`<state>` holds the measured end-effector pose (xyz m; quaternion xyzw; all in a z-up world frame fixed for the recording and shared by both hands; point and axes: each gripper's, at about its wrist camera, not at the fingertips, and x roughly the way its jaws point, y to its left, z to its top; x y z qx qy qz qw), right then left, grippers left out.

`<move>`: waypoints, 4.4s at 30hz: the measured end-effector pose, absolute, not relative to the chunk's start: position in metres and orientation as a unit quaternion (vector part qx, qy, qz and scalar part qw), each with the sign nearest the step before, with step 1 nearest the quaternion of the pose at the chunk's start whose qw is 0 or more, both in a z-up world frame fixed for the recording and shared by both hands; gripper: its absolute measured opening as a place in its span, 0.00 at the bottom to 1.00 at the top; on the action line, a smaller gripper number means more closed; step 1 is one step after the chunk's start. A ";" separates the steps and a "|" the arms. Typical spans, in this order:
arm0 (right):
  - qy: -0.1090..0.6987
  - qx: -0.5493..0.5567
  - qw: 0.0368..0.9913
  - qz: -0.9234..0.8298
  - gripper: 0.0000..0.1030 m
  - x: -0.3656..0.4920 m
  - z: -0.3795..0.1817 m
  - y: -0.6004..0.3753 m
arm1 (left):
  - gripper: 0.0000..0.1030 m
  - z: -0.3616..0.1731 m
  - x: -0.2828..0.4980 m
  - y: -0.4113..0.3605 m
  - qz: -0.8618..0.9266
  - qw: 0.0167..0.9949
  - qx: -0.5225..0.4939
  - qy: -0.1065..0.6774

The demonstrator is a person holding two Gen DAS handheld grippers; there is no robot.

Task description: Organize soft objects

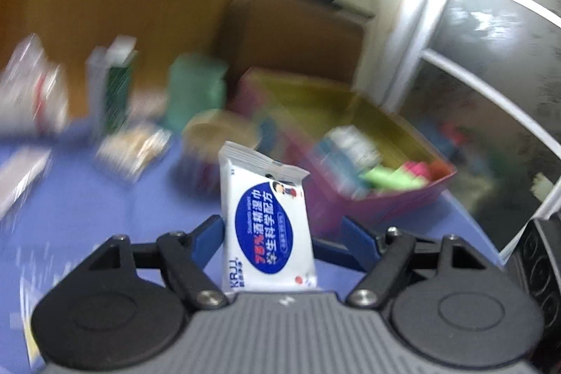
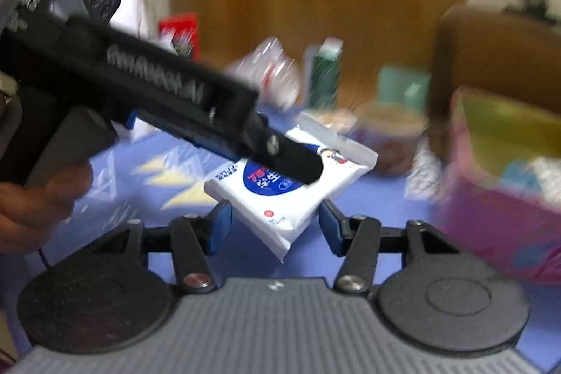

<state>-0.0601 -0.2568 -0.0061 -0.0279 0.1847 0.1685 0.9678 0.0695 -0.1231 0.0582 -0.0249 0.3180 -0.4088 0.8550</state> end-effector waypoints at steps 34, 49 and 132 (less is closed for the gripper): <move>0.114 0.044 0.992 0.009 0.54 -0.050 0.022 -0.338 | 0.86 0.027 0.092 -0.093 -0.271 0.915 0.007 0.300; 0.214 -0.007 0.972 0.101 0.54 0.035 0.014 -0.239 | 0.84 -0.019 0.135 0.004 -0.174 0.917 -0.111 0.342; 0.311 0.038 0.917 0.247 0.73 -0.020 -0.020 -0.241 | 0.96 -0.023 0.119 0.005 -0.324 0.860 -0.149 0.364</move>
